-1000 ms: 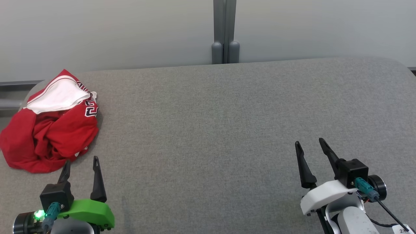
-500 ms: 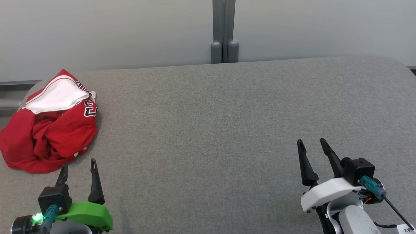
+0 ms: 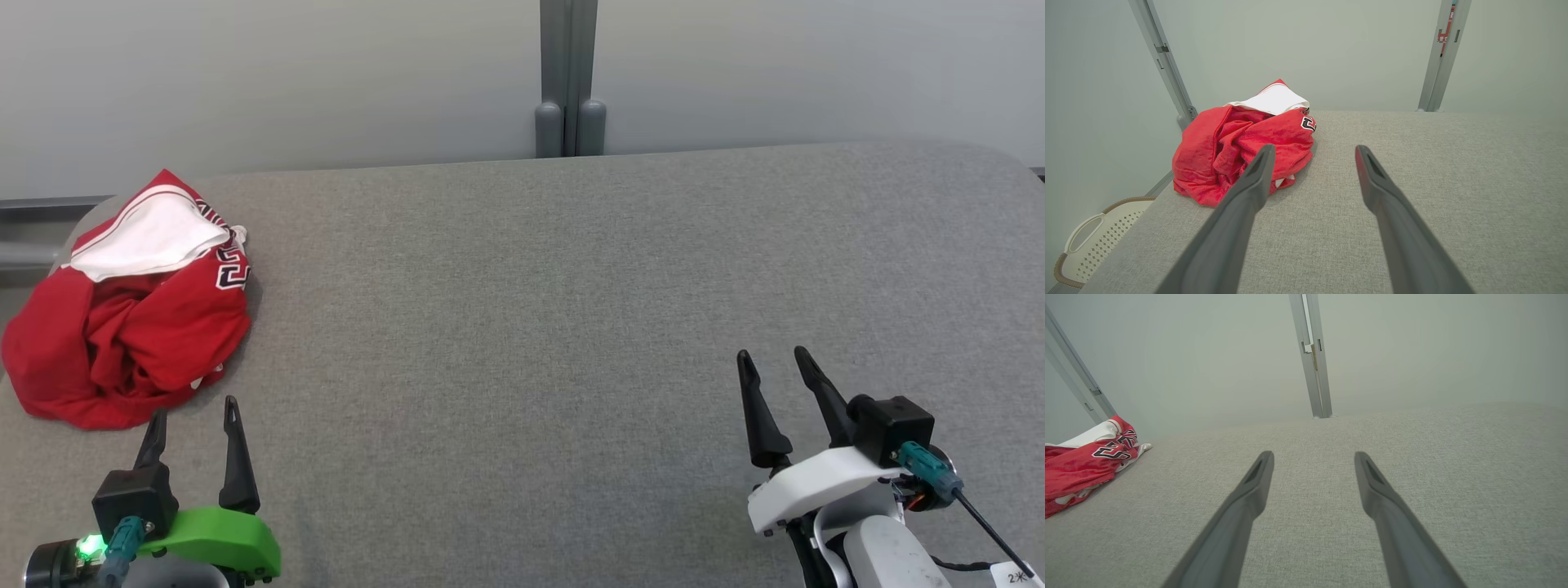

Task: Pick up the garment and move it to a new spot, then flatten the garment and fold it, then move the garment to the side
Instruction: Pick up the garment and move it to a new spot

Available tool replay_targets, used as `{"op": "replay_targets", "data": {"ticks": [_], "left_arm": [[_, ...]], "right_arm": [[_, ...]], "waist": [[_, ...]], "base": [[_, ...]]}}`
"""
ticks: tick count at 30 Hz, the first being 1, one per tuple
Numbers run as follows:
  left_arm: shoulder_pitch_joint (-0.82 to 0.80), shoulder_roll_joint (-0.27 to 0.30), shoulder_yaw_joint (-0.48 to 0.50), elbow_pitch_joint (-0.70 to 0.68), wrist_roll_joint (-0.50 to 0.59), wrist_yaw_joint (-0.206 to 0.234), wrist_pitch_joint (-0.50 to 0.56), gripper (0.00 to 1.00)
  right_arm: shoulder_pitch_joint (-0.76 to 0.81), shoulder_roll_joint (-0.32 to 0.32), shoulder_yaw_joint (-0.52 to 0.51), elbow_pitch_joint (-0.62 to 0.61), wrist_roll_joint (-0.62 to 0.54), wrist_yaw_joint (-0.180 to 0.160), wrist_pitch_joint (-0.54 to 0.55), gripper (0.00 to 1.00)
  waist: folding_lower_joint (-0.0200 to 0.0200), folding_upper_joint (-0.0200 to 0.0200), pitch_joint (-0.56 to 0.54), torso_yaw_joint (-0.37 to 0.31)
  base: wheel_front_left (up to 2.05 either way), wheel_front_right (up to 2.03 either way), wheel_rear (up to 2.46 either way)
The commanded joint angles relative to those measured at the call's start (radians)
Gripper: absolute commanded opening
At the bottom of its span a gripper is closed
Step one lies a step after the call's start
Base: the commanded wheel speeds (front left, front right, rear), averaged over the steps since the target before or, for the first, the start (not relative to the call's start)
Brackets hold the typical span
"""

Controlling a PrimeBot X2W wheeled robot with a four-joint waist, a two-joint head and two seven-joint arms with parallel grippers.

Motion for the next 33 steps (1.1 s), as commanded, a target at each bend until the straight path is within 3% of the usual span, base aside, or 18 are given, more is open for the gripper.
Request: {"op": "replay_targets", "data": {"ticks": [1, 11, 33], "left_arm": [[-0.002, 0.008, -0.001, 0.001, -0.005, 0.004, -0.008, 1.00], [-0.009, 0.018, -0.002, 0.002, -0.007, 0.017, -0.025, 1.00], [-0.002, 0.063, 0.032, -0.015, -0.042, 0.029, -0.052, 1.00]], "right_arm": [[-0.008, -0.004, 0.002, -0.004, 0.003, 0.000, -0.003, 1.00], [-0.013, -0.004, 0.014, 0.001, 0.011, 0.000, -0.003, 1.00], [-0.018, -0.004, 0.010, 0.009, 0.002, 0.000, -0.003, 1.00]], "waist": [[0.0000, 0.0000, 0.005, 0.009], [0.0000, 0.0000, 0.015, 0.082], [0.0000, 0.0000, 0.031, 0.369]], "base": [[0.00, 0.00, 0.00], [0.00, 0.00, 0.00], [0.00, 0.00, 0.00]]}}
